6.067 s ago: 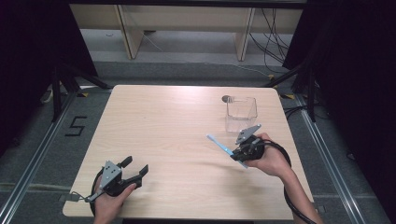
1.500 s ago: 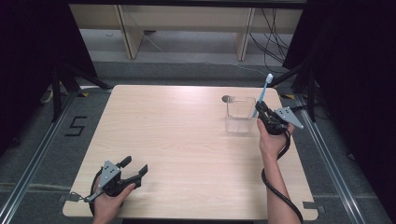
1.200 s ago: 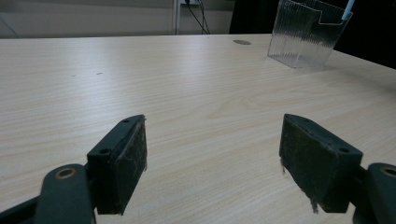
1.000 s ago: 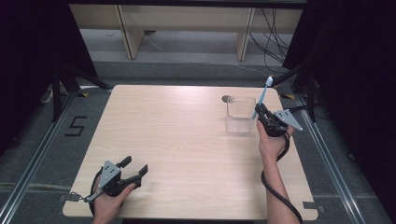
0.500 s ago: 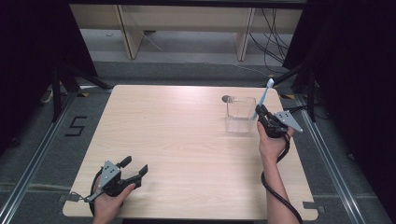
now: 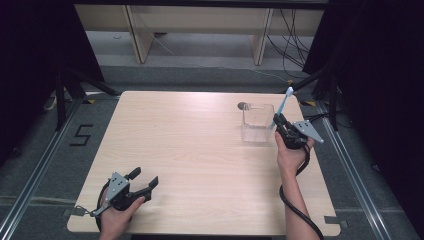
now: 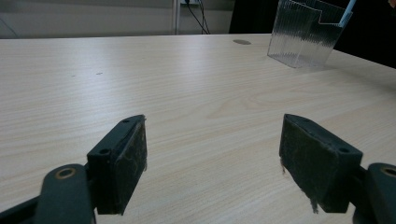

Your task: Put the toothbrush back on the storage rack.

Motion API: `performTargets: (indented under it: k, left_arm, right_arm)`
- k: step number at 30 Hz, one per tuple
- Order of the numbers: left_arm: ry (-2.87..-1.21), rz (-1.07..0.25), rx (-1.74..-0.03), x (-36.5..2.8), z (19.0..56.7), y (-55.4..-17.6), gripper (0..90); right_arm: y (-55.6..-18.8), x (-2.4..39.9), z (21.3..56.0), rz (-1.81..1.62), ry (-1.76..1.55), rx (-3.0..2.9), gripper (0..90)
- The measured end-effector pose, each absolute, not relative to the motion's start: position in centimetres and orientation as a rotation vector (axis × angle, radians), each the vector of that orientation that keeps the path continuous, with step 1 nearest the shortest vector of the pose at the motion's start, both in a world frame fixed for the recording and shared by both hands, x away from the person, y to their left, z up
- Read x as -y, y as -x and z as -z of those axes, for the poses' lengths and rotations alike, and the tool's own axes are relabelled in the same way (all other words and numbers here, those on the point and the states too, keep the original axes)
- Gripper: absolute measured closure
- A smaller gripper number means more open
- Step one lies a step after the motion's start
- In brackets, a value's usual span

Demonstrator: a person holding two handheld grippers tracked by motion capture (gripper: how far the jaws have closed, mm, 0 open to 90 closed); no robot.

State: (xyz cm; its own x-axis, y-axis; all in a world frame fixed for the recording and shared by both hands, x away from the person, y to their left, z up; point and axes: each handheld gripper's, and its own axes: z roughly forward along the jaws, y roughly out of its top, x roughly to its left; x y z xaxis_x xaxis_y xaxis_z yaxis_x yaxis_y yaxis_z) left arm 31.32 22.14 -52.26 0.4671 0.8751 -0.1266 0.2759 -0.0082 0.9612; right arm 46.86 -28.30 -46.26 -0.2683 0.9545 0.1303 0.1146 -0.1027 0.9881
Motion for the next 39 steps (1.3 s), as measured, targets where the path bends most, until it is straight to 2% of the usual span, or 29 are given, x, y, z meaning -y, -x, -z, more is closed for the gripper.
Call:
performTargets:
  k: [39]
  left_arm:
    - [-1.560,-0.646,-1.037,-22.08,52.25,-31.35,23.0]
  right_arm:
    - [-46.77,28.32,47.09,-1.423,-1.211,-1.473,79.0]
